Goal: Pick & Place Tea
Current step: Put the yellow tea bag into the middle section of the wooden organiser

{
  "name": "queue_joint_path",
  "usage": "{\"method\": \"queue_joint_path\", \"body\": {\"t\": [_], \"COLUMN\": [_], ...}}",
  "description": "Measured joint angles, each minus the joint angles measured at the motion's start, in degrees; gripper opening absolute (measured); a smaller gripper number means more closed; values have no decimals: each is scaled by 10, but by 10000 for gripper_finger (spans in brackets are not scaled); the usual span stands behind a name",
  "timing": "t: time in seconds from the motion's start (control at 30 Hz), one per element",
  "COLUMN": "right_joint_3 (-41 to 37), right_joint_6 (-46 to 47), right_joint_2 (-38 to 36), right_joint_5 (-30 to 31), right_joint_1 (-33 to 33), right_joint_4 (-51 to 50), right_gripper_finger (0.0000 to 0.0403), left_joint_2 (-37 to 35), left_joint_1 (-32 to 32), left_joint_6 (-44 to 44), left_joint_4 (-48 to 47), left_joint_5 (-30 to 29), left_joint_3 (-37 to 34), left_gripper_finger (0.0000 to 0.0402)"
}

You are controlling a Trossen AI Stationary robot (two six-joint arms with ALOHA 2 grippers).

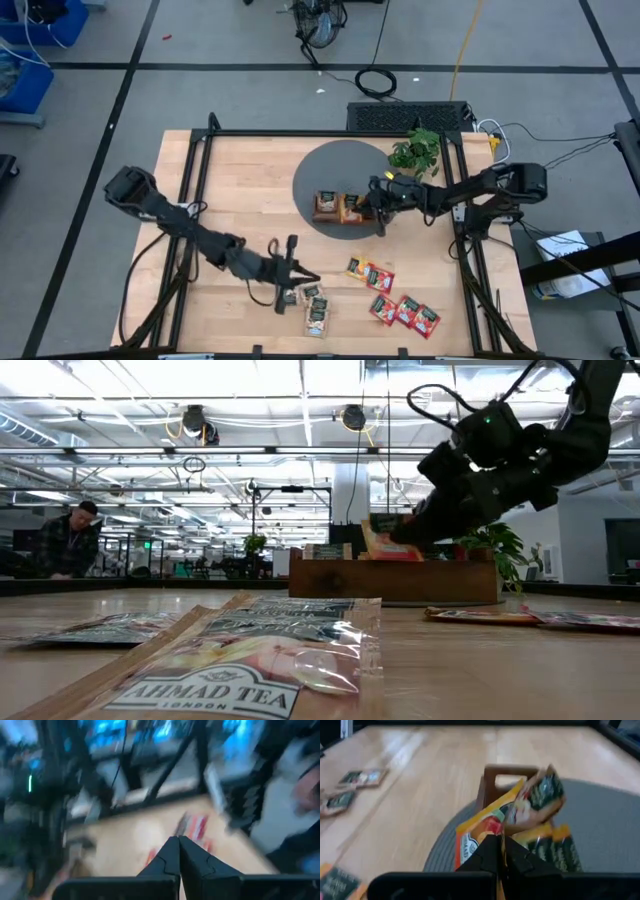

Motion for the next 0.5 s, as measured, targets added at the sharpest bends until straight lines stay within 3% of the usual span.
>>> {"method": "queue_joint_path", "body": {"t": [0.5], "right_joint_3": [0], "right_joint_6": [-23], "right_joint_2": [-3], "right_joint_5": [3], "right_joint_1": [-30], "right_joint_4": [-4], "right_gripper_finger": [0], "left_joint_2": [-20], "left_joint_1": [35], "left_joint_6": [-49], "left_joint_4": [-62], "left_joint_5": [18], "left_joint_3": [0], "left_gripper_finger": [20]}}
